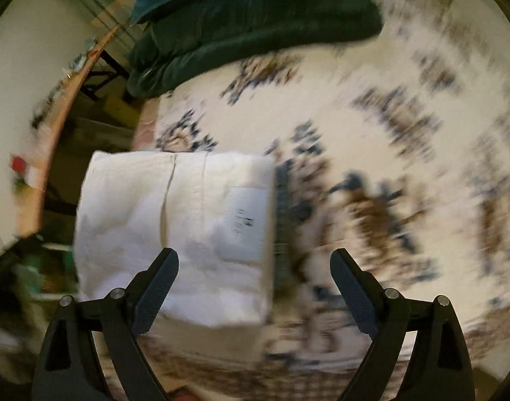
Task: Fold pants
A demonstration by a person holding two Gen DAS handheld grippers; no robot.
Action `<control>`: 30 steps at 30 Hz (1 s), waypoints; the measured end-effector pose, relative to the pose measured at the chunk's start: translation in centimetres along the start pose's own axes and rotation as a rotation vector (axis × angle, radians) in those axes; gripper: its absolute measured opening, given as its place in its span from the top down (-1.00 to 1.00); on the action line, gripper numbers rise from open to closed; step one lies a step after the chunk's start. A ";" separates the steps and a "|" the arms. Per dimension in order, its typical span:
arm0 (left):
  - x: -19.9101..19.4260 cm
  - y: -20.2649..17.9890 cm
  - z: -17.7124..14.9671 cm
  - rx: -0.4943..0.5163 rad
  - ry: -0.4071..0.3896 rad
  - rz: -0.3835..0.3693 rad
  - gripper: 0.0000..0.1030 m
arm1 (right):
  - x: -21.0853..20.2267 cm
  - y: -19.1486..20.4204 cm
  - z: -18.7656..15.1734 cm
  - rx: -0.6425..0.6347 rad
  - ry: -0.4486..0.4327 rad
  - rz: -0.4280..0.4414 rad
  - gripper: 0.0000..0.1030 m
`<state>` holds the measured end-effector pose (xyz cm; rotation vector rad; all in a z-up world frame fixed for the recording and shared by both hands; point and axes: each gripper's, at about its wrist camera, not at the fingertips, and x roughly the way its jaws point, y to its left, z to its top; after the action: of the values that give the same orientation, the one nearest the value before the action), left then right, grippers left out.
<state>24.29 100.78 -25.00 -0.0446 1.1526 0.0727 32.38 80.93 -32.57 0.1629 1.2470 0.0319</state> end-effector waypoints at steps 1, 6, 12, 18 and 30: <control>-0.9 -0.3 -0.6 0.010 -0.012 0.021 -0.70 | -1.7 0.1 -0.8 -0.019 -0.025 -0.008 -0.84; -9.2 -2.5 -5.5 0.026 -0.082 0.067 -0.70 | -9.2 0.0 -5.4 -0.052 -0.100 0.002 -0.88; -17.0 -3.6 -10.5 -0.043 -0.092 0.017 -0.70 | -18.7 -3.3 -9.7 -0.094 -0.163 0.016 -0.89; -24.4 -4.3 -14.3 -0.039 -0.162 0.040 -0.70 | -28.6 -4.5 -14.9 -0.123 -0.253 -0.007 -0.89; -34.4 -4.3 -18.6 -0.024 -0.278 0.089 -0.70 | -43.1 -4.2 -22.6 -0.162 -0.331 -0.023 -0.89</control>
<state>-6.20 94.00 -1.11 -0.0038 0.8752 0.1669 -3.02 74.30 0.44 0.0114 0.9116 0.0829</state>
